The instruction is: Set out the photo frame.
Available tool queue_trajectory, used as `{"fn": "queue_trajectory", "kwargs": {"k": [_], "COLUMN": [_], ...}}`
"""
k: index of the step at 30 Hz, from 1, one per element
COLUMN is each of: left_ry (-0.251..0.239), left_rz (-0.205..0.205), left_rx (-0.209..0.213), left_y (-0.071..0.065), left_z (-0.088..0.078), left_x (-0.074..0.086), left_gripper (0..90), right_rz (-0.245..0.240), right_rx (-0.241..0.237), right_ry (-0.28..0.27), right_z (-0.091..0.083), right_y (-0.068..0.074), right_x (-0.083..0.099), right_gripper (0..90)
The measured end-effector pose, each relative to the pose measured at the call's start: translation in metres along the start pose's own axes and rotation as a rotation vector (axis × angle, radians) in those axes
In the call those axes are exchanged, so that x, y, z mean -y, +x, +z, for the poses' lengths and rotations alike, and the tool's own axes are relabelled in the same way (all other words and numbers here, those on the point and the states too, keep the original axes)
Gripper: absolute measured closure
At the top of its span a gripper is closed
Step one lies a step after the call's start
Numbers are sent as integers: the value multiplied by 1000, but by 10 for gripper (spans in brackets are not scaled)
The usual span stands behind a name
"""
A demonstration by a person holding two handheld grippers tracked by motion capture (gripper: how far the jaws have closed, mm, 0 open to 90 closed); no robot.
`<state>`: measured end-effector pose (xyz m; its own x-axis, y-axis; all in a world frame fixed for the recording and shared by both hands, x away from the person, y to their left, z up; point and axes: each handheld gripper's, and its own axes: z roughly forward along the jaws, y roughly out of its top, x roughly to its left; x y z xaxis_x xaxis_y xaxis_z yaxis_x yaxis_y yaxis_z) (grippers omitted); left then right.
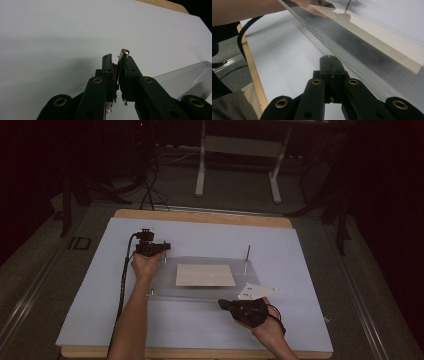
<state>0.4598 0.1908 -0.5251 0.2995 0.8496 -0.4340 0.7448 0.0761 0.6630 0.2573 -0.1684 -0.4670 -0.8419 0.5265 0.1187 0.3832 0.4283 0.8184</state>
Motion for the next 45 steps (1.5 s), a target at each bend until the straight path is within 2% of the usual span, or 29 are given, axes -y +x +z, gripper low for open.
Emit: {"fn": "queue_trajectory", "kwargs": {"k": [8,10,13,17,19,20,23,26,30,32,35,37,41,42,45], "left_ry": [-4,-6,-10,-10,-14,1,4,7,-7,-25,-56,-64,-96,-105,-115], "left_rz": [2,-1,9,-3,9,30,54,77,101,93,61,73,97,119,140], "left_rx": [5,2,-4,25,28,28,28,35,29,33,57,54,76,80,84], "left_y": [0,0,-1,2,2,3,2,1,1,3,7,7,5,3,1], "left_z": [0,0,0,-1,-2,-1,-1,-2,-8,-13,-19,-23,-33,-38,-44], "left_x": [1,1,1,2,3,3,5,7,7,9,13,15,19,20,22], "left_gripper": [824,822,822,810,808,777,719,701,670,657,647,634,633,632,627], "right_rz": [2,27,40,47,49,49,44,43,42,39,32,31,29,26,21], "right_rx": [54,68,71,68,67,67,68,66,66,66,69,70,74,71,68], "right_ry": [-28,-50,-65,-63,-63,-62,-66,-69,-69,-70,-70,-74,-77,-76,-75], "right_z": [9,9,10,12,12,12,12,12,12,12,11,11,11,10,10], "right_y": [3,3,3,3,3,3,3,3,2,2,2,2,1,1,0], "right_x": [3,3,4,5,5,5,5,5,5,4,3,3,1,0,-1], "right_gripper": [900,900,900,900,900,900,900,900,900,900,900,900,900,900,900]}}
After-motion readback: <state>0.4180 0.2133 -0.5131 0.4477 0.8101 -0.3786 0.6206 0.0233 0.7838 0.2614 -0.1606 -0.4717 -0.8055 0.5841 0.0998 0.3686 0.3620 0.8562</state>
